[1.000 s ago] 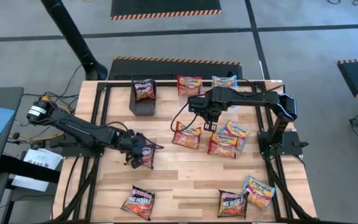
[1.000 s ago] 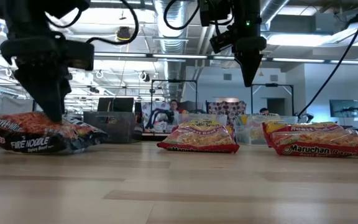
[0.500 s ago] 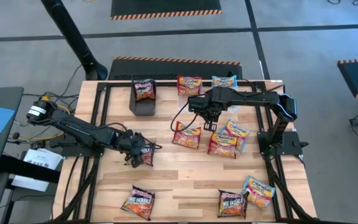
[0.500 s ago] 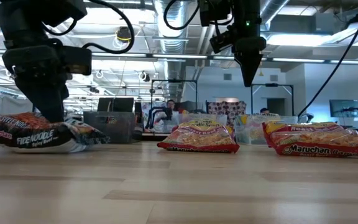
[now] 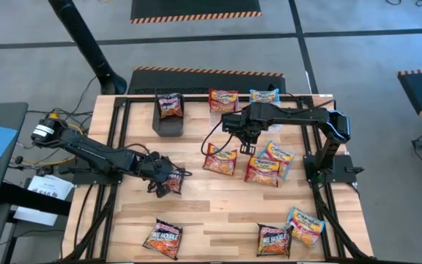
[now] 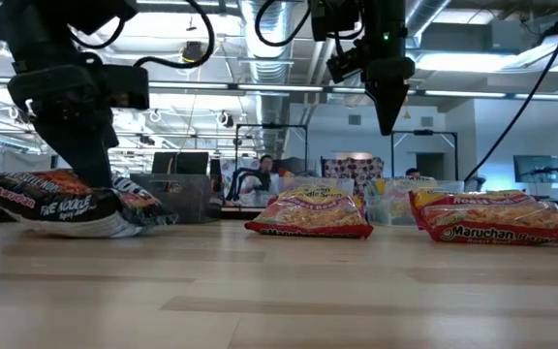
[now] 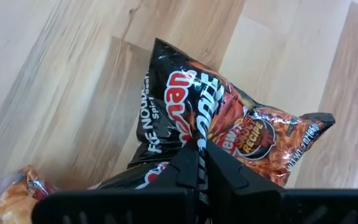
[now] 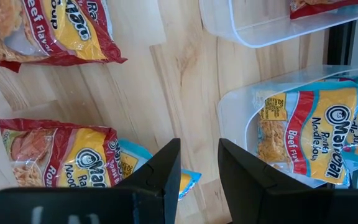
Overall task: Sort Maruchan noodles
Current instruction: Put the black noodle pack into the black bin, then put the red noodle pack into the left transparent bin
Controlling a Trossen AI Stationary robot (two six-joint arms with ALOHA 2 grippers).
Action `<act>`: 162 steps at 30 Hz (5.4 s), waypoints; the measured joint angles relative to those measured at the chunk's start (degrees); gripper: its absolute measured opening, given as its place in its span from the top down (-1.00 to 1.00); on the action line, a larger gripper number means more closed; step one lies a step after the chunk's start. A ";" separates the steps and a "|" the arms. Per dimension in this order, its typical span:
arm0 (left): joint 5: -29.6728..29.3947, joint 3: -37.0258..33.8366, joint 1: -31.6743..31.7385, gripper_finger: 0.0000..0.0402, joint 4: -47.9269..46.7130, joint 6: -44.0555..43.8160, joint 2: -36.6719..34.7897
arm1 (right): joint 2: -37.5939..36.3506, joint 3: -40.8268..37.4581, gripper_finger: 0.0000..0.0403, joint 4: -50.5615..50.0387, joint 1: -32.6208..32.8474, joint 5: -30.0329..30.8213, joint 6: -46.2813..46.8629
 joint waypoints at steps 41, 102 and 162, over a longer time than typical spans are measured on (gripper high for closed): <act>-23.93 19.67 31.74 1.00 -11.20 41.10 -5.72 | 0.00 0.00 0.34 1.49 0.00 0.02 -0.05; 0.10 19.89 55.87 0.42 7.23 50.42 13.33 | 0.00 0.00 0.34 2.86 0.00 0.02 -0.65; 14.51 34.60 34.40 0.34 -36.47 37.25 -1.26 | -0.06 -6.33 0.04 -9.74 24.52 -12.06 21.79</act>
